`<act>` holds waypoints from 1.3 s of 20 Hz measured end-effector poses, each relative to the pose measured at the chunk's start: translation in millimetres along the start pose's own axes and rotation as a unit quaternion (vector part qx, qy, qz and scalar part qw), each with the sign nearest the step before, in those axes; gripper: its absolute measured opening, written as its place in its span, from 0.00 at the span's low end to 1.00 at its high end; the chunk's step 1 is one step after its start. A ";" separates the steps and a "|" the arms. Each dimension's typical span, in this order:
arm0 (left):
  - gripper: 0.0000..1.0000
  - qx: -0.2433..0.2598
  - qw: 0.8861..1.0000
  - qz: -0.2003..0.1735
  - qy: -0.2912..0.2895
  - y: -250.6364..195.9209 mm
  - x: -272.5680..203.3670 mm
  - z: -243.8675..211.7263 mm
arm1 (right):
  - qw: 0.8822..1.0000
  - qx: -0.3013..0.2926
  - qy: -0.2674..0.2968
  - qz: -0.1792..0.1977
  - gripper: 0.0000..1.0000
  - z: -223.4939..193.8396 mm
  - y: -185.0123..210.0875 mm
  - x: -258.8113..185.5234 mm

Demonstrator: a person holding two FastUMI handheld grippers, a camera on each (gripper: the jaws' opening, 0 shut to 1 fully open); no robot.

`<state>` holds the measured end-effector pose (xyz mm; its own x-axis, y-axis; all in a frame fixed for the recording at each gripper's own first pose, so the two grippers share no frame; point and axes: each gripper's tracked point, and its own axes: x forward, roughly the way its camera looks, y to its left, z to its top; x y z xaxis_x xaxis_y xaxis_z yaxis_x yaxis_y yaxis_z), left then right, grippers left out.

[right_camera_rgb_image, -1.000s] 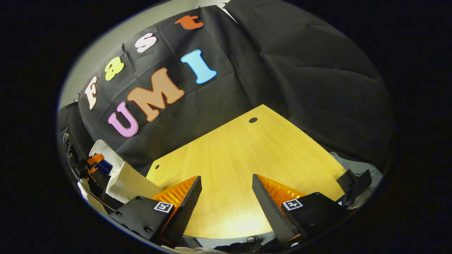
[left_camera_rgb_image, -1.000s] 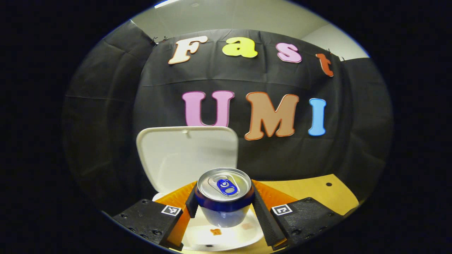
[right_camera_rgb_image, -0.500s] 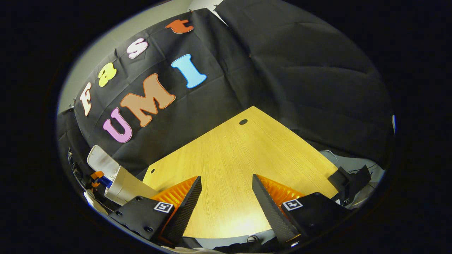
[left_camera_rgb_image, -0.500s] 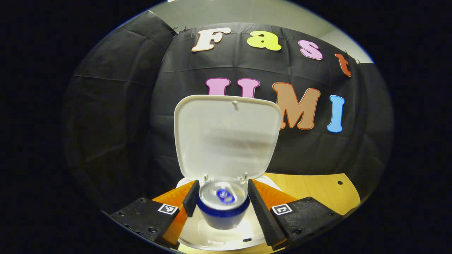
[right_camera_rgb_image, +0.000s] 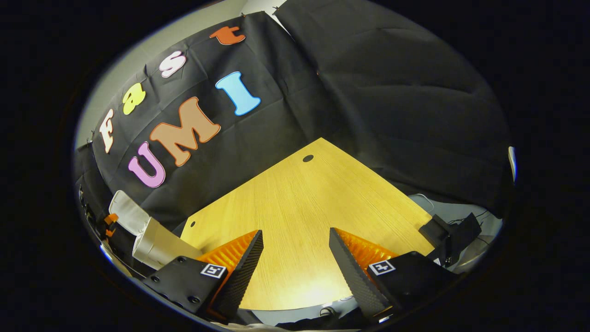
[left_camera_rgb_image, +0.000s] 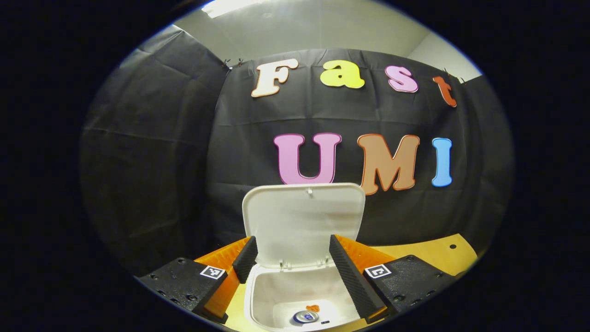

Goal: Press the lid of the desktop garbage bin to open it, pick up the crumpled paper on the desktop and throw it into the bin, then pick up the pop can on the desktop and drop it into the bin, and finally close the garbage bin lid.

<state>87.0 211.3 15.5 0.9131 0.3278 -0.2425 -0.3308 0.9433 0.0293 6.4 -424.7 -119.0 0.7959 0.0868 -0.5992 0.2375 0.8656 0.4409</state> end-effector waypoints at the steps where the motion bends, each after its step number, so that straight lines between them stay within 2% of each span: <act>1: 0.94 0.004 1.000 0.003 -0.008 2.1 4.4 12.8 | 1.000 0.001 0.002 0.002 0.96 -2.5 0.3 -0.5; 5: 0.93 0.028 0.999 0.015 -0.036 6.6 23.8 60.3 | 1.000 0.003 0.003 0.004 0.96 -9.3 -3.2 -0.5; 6: 0.94 0.031 0.998 0.018 -0.043 9.7 31.2 70.0 | 1.000 0.005 0.002 0.003 0.92 -10.0 -4.4 0.2; 7: 0.93 0.030 0.998 0.019 -0.046 11.3 37.3 77.1 | 1.000 0.007 0.002 0.001 0.96 -12.4 -6.4 -1.8; 9: 0.93 0.022 0.999 0.017 -0.042 11.6 53.1 84.5 | 1.000 0.014 0.000 -0.004 0.96 -14.3 -9.6 -2.9; 12: 0.94 0.014 1.000 0.002 -0.017 4.5 75.7 77.2 | 1.000 0.019 -0.006 -0.009 0.96 -16.8 -11.6 -2.7; 15: 0.94 0.013 1.000 0.005 0.004 3.5 87.9 62.5 | 1.000 0.020 -0.013 -0.010 0.96 -15.6 -10.3 -5.5; 16: 0.95 0.008 1.000 0.001 0.008 -0.1 89.3 58.4 | 1.000 0.018 -0.015 -0.010 0.92 -13.6 -7.7 -4.8; 17: 0.93 0.005 1.000 -0.005 0.016 -4.6 90.8 50.5 | 1.000 0.015 -0.016 -0.010 0.92 -15.2 -7.1 -5.9; 18: 0.94 0.004 1.000 -0.009 0.028 -7.8 89.8 41.3 | 1.000 0.010 -0.015 -0.009 0.96 -15.1 -5.0 -4.7; 24: 0.94 0.016 1.000 -0.016 -0.017 -13.0 55.9 40.7 | 1.000 -0.015 -0.017 0.011 0.96 -11.7 17.9 1.8; 25: 0.94 0.011 1.000 -0.016 -0.022 -13.7 48.4 38.1 | 1.000 -0.020 -0.015 0.016 0.92 -13.1 21.9 3.2; 26: 0.94 0.010 0.999 -0.016 -0.027 -15.3 38.1 33.4 | 0.999 -0.026 -0.012 0.021 0.96 -13.0 27.6 6.6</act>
<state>134.8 211.2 38.2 0.9349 0.2994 -0.1904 -0.2967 0.9540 0.0429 10.9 -393.8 -119.5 0.8182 0.1121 -0.5638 0.1745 0.8861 0.4294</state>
